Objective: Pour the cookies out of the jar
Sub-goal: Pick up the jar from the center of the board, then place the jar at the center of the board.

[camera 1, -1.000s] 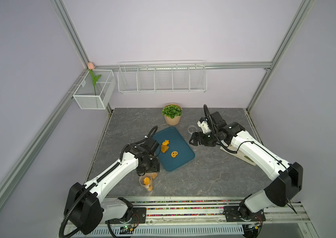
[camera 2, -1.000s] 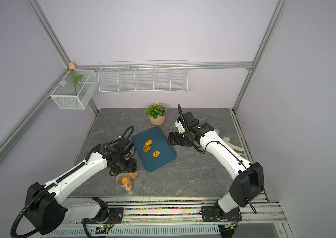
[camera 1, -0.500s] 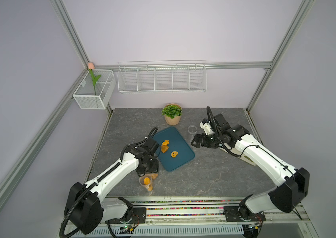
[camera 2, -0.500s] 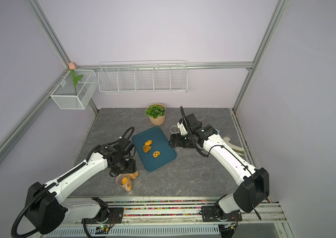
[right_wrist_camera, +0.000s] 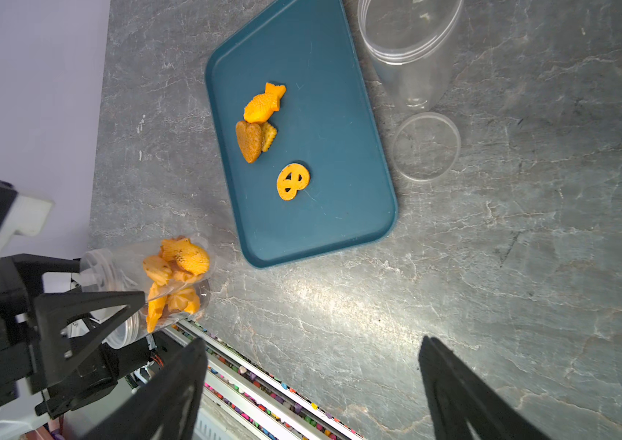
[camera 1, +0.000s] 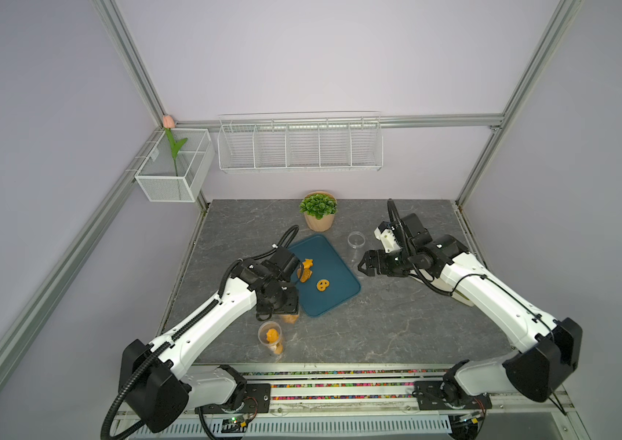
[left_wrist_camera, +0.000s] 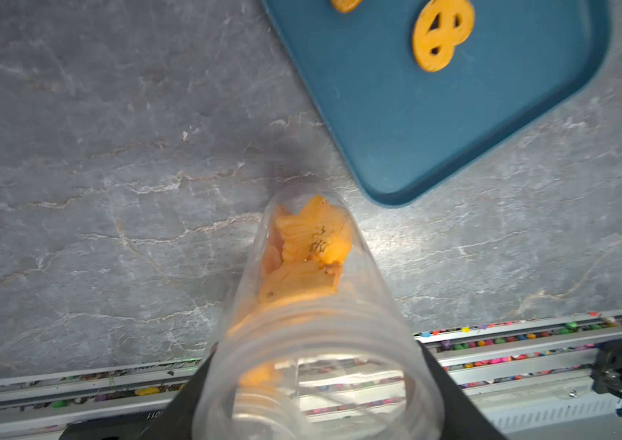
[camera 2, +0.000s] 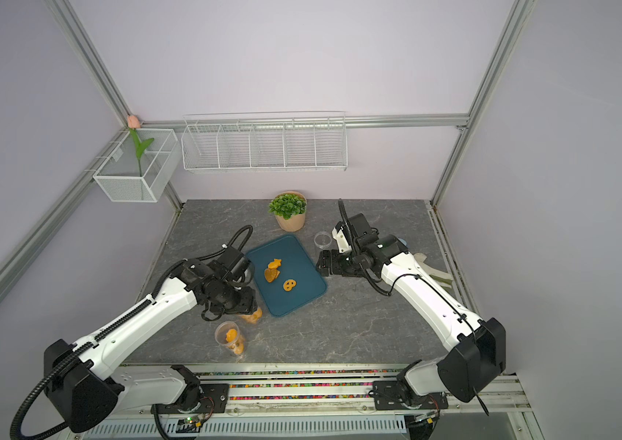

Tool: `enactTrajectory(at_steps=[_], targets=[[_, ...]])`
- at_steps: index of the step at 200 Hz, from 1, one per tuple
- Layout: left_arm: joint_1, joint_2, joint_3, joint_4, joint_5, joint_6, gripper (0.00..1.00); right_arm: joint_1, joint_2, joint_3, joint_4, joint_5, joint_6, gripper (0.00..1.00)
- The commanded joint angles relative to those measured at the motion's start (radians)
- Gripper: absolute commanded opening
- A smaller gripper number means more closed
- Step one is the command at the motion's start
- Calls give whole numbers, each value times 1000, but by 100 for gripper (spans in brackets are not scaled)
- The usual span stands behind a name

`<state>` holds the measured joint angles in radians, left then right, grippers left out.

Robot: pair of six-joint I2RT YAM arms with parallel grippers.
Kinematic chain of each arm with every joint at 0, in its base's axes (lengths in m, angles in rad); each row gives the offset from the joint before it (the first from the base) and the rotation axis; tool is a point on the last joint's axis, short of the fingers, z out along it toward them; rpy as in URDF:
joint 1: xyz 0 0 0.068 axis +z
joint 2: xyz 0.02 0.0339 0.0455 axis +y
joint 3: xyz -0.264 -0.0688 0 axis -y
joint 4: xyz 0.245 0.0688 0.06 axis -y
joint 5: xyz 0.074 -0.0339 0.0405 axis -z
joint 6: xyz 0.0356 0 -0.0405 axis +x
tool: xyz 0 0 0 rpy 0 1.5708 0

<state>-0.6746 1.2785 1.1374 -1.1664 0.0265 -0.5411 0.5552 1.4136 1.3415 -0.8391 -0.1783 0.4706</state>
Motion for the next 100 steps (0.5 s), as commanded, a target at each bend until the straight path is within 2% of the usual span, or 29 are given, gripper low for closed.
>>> enactTrajectory(at_steps=[1,33,59,100], targets=[[-38,25,78,-40,-1,2,60,-9,-38,-16,-12,19,-21,89],[-157,111,181,-2,-11,28,60,-44,-96,-38,-38,37,-41,89],[-247,242,253,32,-13,83,60,-105,-172,-68,-74,45,-46,89],[-319,431,394,45,20,149,61,-173,-290,-130,-154,58,-67,89]])
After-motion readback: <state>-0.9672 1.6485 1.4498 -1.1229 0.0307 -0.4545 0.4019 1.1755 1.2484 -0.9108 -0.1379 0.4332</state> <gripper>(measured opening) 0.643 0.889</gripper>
